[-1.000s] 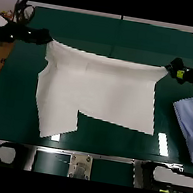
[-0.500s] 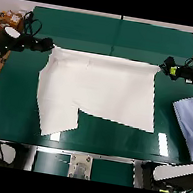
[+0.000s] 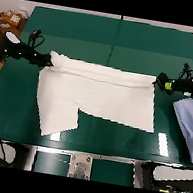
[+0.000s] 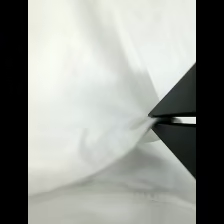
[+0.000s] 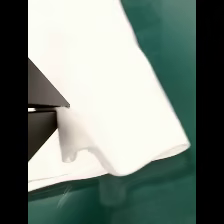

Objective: Fold the shirts.

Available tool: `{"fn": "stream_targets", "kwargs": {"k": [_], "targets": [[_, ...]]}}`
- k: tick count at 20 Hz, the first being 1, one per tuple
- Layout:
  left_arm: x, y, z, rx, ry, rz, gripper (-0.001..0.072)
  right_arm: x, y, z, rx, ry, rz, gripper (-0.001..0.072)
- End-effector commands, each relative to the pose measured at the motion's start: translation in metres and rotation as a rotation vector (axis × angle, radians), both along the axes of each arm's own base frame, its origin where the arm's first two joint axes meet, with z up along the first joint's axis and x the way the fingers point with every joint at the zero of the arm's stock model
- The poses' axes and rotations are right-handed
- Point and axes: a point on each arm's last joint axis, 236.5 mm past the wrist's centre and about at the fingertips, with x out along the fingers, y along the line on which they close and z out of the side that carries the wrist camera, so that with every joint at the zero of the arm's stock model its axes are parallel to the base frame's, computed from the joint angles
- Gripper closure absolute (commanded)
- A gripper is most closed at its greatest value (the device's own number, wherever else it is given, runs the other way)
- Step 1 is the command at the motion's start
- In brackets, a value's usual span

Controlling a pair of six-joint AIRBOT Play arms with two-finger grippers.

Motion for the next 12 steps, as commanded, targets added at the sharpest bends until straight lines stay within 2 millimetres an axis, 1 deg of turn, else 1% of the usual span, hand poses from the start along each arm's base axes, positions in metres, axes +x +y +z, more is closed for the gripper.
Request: {"fn": "stream_targets", "kwargs": {"k": [1,4,7,8,9,10,11,12], "targets": [[-0.022,-0.003,-0.013,-0.001,0.076,-0.037,0.0683,-0.031,0.017,-0.019,0.045,0.099,0.044,0.0697],[-0.023,-0.001,-0.014,0.001,0.092,-0.02,0.0683,-0.034,0.019,-0.018,0.053,0.108,0.054,0.0697],[-0.032,-0.004,-0.015,-0.007,0.124,-0.042,0.0682,-0.042,0.025,-0.018,0.076,0.138,0.078,0.0695],[-0.036,-0.005,-0.014,-0.011,0.138,-0.054,0.068,-0.047,0.026,-0.018,0.086,0.152,0.088,0.0617],[-0.041,-0.007,-0.012,-0.015,0.155,-0.07,0.0599,-0.051,0.026,-0.017,0.1,0.17,0.093,0.0437],[-0.045,-0.007,-0.007,-0.011,0.166,-0.086,0.029,-0.058,0.024,-0.015,0.12,0.194,0.099,0.0204],[-0.05,-0.004,-0.002,0.0,0.195,-0.096,0.0209,-0.066,0.021,-0.011,0.14,0.218,0.112,0.0137],[-0.054,0.001,0.004,0.019,0.213,-0.117,0.0208,-0.075,0.017,-0.007,0.16,0.246,0.123,0.0137]]}}
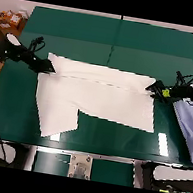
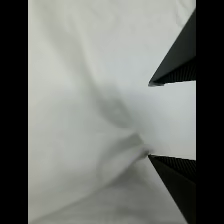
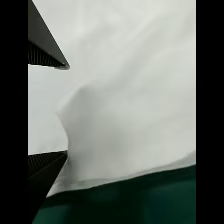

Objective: Fold the shirts.

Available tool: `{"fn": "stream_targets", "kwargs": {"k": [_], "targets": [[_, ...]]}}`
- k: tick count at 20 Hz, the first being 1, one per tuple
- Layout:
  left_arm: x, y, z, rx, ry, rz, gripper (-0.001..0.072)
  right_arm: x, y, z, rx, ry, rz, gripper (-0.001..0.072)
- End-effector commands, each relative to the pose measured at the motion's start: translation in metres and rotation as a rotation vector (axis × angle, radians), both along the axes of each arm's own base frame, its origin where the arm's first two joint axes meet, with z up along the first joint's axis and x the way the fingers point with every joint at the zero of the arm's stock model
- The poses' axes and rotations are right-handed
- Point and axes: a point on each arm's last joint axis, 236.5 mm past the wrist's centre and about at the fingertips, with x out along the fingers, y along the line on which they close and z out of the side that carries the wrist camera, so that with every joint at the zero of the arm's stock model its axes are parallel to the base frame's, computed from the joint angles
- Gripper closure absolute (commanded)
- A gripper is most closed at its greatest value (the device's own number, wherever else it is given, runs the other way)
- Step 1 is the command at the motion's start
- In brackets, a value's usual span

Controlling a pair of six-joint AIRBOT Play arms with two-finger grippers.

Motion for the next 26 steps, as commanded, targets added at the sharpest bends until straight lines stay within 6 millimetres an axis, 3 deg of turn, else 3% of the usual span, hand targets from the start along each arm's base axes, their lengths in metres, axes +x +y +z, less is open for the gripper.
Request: {"fn": "stream_targets", "kwargs": {"k": [1,3,4,5,6,7,10,13,15,19,20,21,22,23,24,26], "targets": [[-0.02,0.01,0.017,0.042,0.091,-0.057,0.0209,-0.032,-0.004,0.009,0.082,0.103,0.048,0.0137],[-0.024,0.017,0.036,0.074,0.117,-0.076,0.022,-0.049,-0.003,0.012,0.13,0.154,0.064,0.0142],[-0.025,0.018,0.043,0.081,0.128,-0.077,0.0218,-0.054,0.0,0.014,0.146,0.171,0.078,0.0197],[-0.027,0.018,0.051,0.077,0.144,-0.07,0.0221,-0.058,0.003,0.016,0.159,0.182,0.091,0.0551],[-0.026,0.018,0.056,0.076,0.15,-0.057,0.0419,-0.06,0.006,0.017,0.163,0.185,0.104,0.0688],[-0.025,0.018,0.06,0.076,0.144,-0.055,0.0677,-0.06,0.008,0.021,0.16,0.179,0.111,0.0696],[-0.029,0.019,0.063,0.08,0.16,-0.036,0.0684,-0.058,0.009,0.038,0.118,0.12,0.065,0.0696],[-0.06,0.025,0.068,0.13,0.161,-0.018,0.0684,-0.092,0.018,0.053,0.074,0.056,0.017,0.0697],[-0.098,0.025,0.062,0.156,0.155,0.008,0.0684,-0.125,0.029,0.052,0.057,0.033,-0.019,0.0697],[-0.197,0.035,0.024,0.255,0.216,0.112,0.0683,-0.185,0.056,0.032,0.056,0.015,-0.102,0.0696],[-0.216,0.037,0.012,0.273,0.244,0.152,0.0682,-0.195,0.067,0.027,0.086,0.016,-0.111,0.0675],[-0.234,0.038,0.0,0.283,0.284,0.199,0.0679,-0.205,0.077,0.02,0.12,0.028,-0.118,0.054],[-0.247,0.036,-0.012,0.278,0.317,0.216,0.0498,-0.211,0.083,0.014,0.146,0.041,-0.127,0.043],[-0.258,0.03,-0.024,0.261,0.35,0.222,0.0249,-0.214,0.086,0.008,0.156,0.052,-0.14,0.0469],[-0.265,0.024,-0.033,0.237,0.369,0.234,0.0228,-0.218,0.088,0.004,0.163,0.066,-0.142,0.0501],[-0.26,0.004,-0.045,0.142,0.347,0.287,0.0227,-0.217,0.085,0.0,0.154,0.062,-0.158,0.0499]]}}
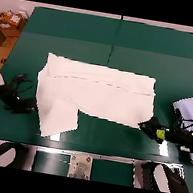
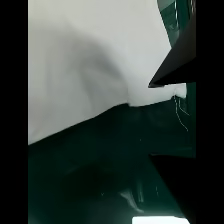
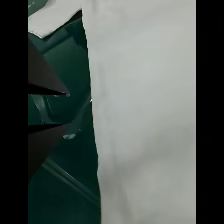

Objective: Fold the shirts.

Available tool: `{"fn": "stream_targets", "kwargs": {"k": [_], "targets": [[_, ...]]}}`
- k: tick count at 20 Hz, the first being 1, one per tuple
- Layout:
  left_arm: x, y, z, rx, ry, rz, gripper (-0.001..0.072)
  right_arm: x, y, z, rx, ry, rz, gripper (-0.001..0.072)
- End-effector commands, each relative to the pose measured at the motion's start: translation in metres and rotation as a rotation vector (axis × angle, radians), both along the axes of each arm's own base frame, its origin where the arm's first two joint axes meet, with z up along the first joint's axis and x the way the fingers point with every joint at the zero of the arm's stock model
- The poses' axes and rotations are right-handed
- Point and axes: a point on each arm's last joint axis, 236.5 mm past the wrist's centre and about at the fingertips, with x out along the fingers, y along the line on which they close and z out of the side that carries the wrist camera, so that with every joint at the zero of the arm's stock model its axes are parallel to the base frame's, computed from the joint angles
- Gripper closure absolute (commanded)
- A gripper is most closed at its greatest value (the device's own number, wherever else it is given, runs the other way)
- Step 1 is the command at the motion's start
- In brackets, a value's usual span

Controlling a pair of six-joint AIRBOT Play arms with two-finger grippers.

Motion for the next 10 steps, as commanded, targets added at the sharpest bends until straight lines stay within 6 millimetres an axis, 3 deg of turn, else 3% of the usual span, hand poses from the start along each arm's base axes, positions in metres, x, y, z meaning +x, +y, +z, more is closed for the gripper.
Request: {"fn": "stream_targets", "kwargs": {"k": [1,4,6,8,9,10], "targets": [[-0.004,-0.028,-0.027,-0.104,-0.048,0.128,0.0228,-0.003,0.003,-0.01,0.006,-0.006,-0.043,0.0497],[0.007,-0.04,-0.038,-0.157,-0.12,0.195,0.0228,0.005,-0.005,-0.012,-0.013,-0.019,-0.092,0.0378],[0.017,-0.038,-0.039,-0.153,-0.161,0.214,0.0251,0.007,-0.007,-0.012,-0.019,-0.024,-0.1,0.0379],[0.021,-0.049,-0.032,-0.209,-0.187,0.183,0.0682,0.007,-0.007,-0.012,-0.014,-0.016,-0.11,0.0335],[0.021,-0.056,-0.028,-0.24,-0.195,0.157,0.0682,0.007,-0.008,-0.012,-0.013,-0.013,-0.119,0.0256],[0.019,-0.059,-0.026,-0.252,-0.183,0.147,0.0682,0.008,-0.009,-0.013,-0.011,-0.007,-0.135,0.024]]}}
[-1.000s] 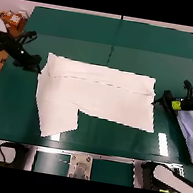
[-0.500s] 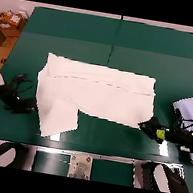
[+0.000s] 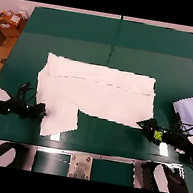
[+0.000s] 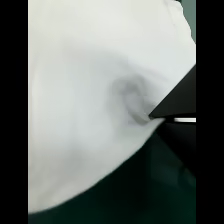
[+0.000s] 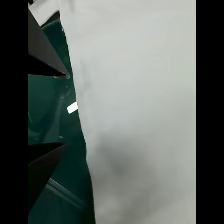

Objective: Fold the shirts.

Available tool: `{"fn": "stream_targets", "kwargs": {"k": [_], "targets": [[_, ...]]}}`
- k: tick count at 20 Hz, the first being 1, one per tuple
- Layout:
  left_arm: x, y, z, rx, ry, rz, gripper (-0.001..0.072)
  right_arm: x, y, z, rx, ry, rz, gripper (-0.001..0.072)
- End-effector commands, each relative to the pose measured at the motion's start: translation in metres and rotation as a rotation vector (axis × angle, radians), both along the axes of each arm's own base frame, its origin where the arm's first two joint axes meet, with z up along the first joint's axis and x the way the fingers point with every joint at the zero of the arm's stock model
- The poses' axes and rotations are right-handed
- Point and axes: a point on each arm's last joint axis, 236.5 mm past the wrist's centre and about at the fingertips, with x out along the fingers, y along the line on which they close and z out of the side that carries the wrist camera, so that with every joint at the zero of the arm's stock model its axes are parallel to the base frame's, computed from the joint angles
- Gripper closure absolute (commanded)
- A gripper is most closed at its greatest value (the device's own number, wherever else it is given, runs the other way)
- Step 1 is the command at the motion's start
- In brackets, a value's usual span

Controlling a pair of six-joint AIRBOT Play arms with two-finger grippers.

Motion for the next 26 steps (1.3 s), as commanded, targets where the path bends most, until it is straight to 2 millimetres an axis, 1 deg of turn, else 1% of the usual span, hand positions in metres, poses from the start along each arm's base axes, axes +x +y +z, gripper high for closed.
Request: {"fn": "stream_targets", "kwargs": {"k": [1,3,5,7,9,10,12,13,14,16,17,19,20,21,22,24,26], "targets": [[0.003,-0.015,0.01,-0.069,-0.037,-0.045,0.0683,0.005,-0.008,-0.003,-0.013,0.005,-0.058,0.0241],[0.006,-0.016,0.016,-0.07,-0.047,-0.066,0.0683,0.01,-0.014,-0.008,-0.027,0.007,-0.085,0.0241],[0.011,-0.016,0.023,-0.072,-0.066,-0.088,0.0683,0.013,-0.021,-0.021,-0.036,0.039,-0.115,0.0242],[0.011,-0.018,0.032,-0.079,-0.063,-0.123,0.0683,0.003,-0.02,-0.037,-0.02,0.121,-0.106,0.0242],[0.011,-0.017,0.038,-0.076,-0.062,-0.146,0.0683,-0.005,-0.016,-0.048,0.011,0.188,-0.107,0.0242],[0.014,-0.017,0.04,-0.076,-0.068,-0.148,0.0683,-0.004,-0.018,-0.053,0.007,0.199,-0.119,0.0242],[0.015,-0.017,0.043,-0.076,-0.08,-0.164,0.0682,0.004,-0.031,-0.062,-0.032,0.189,-0.161,0.0245],[0.014,-0.018,0.043,-0.078,-0.078,-0.168,0.0682,0.009,-0.037,-0.063,-0.051,0.175,-0.179,0.0303],[0.013,-0.018,0.043,-0.081,-0.073,-0.172,0.0683,0.014,-0.043,-0.063,-0.07,0.158,-0.192,0.0456],[0.01,-0.02,0.044,-0.085,-0.07,-0.189,0.0683,0.021,-0.049,-0.061,-0.098,0.127,-0.185,0.0632],[0.009,-0.02,0.044,-0.088,-0.07,-0.201,0.0683,0.022,-0.049,-0.06,-0.109,0.113,-0.164,0.0697],[0.005,-0.022,0.045,-0.097,-0.059,-0.21,0.0683,0.022,-0.049,-0.058,-0.117,0.099,-0.134,0.0697],[0.003,-0.023,0.045,-0.103,-0.051,-0.216,0.0683,0.023,-0.047,-0.056,-0.116,0.093,-0.11,0.0669],[0.001,-0.024,0.046,-0.106,-0.046,-0.219,0.0683,0.021,-0.045,-0.053,-0.114,0.101,-0.078,0.0482],[0.001,-0.024,0.046,-0.106,-0.046,-0.219,0.0683,0.018,-0.044,-0.047,-0.116,0.116,-0.026,0.0422],[0.002,-0.023,0.045,-0.104,-0.051,-0.223,0.0683,0.007,-0.04,-0.032,-0.097,0.184,0.051,0.0431],[0.002,-0.023,0.045,-0.103,-0.052,-0.224,0.0683,-0.01,-0.042,-0.022,-0.099,0.27,0.114,0.0505]]}}
